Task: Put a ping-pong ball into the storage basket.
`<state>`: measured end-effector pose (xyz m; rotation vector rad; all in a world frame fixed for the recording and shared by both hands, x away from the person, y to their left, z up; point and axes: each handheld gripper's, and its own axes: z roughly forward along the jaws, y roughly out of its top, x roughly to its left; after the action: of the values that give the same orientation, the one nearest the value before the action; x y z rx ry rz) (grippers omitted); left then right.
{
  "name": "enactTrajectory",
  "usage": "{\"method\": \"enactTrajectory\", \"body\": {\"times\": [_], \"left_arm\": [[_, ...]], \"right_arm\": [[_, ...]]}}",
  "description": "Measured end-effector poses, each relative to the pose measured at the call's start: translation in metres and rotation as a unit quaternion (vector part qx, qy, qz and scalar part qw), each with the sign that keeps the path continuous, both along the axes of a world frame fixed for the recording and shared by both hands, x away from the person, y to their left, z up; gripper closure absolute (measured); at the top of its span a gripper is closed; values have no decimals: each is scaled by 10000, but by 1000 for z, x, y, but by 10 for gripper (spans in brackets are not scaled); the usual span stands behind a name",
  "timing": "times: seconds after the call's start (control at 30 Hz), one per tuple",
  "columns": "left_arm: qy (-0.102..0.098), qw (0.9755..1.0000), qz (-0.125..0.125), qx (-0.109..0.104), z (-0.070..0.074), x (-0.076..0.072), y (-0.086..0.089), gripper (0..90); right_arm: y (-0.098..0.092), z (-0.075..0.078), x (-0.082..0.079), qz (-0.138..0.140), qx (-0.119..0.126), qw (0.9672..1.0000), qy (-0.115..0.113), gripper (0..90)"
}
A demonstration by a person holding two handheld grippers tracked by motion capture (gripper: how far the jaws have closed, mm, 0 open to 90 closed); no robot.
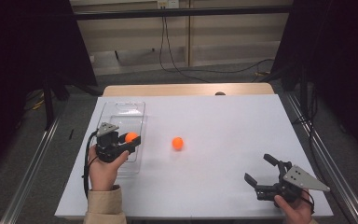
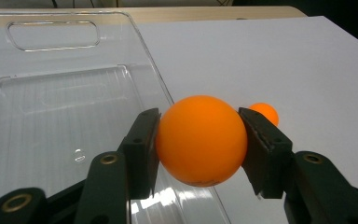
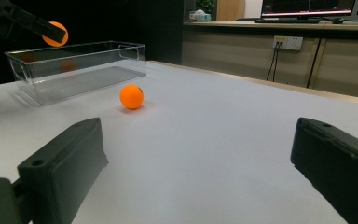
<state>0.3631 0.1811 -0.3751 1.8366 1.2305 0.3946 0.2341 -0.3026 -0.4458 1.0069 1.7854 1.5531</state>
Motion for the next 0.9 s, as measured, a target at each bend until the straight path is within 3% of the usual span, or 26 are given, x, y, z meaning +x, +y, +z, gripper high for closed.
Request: {"method": "enactTrajectory", "body": {"times": [0.9], "left_arm": [[-13,9998,178,106,-4,1,10,508]], "right_arm": [[0,0,0,8,-16,10000,-9,24]]}}
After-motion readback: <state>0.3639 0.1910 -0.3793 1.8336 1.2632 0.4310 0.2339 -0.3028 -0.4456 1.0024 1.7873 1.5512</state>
